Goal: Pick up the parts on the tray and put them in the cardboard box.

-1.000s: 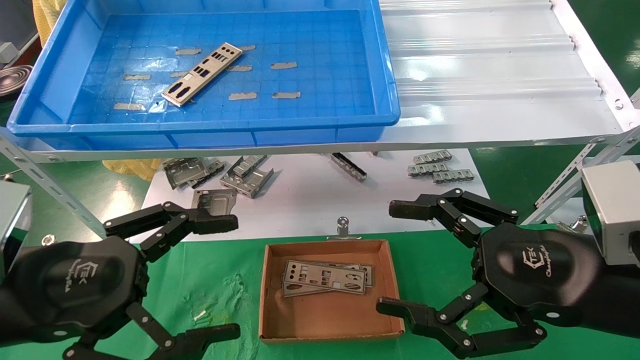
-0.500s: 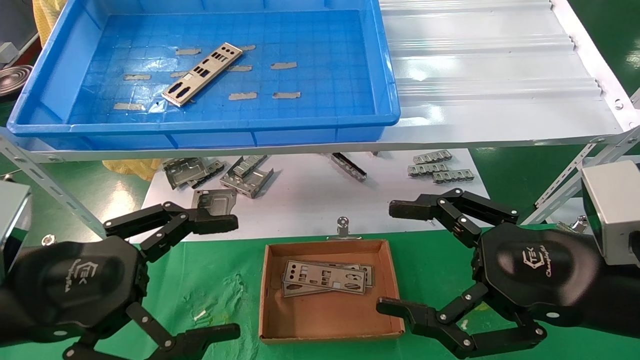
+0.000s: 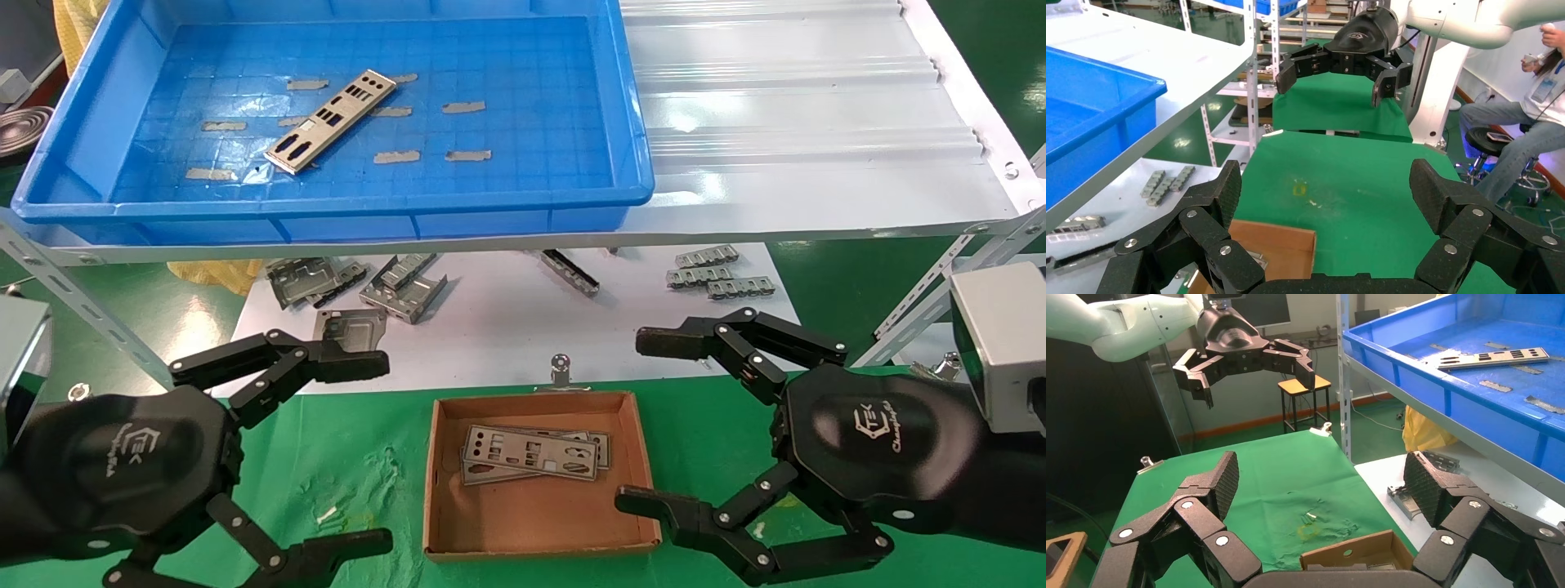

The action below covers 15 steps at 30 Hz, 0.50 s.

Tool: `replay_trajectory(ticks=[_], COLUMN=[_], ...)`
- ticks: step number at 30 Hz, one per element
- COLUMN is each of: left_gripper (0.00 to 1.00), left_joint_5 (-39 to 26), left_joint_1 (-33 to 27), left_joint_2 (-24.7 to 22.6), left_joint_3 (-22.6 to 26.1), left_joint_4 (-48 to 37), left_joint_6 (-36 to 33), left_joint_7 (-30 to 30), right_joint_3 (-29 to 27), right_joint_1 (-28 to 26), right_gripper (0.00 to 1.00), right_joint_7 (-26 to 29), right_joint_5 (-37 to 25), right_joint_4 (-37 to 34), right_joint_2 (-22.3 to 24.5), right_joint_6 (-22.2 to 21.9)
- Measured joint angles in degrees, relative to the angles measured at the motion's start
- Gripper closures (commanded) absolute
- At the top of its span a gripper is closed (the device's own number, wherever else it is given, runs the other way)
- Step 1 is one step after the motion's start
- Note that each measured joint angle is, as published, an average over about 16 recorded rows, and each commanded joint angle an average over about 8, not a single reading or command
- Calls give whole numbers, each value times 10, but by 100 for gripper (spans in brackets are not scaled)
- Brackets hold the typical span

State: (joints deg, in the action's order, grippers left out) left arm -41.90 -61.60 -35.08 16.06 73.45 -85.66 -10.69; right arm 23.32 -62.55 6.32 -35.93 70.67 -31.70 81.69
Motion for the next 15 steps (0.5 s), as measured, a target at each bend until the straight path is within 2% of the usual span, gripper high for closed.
replay_trajectory(ticks=[15], left_gripper=[0], left_joint_5=[0], left_joint_1=[0], left_joint_2=[0], left_joint_3=[0], left_joint_4=[0], left_joint_6=[0], left_joint_7=[0], right_joint_3=[0], right_joint_1=[0], right_gripper=[0], right_joint_7=[0], right_joint_5=[0], right_joint_4=[0], right_joint_2=[0], right_joint_6=[0])
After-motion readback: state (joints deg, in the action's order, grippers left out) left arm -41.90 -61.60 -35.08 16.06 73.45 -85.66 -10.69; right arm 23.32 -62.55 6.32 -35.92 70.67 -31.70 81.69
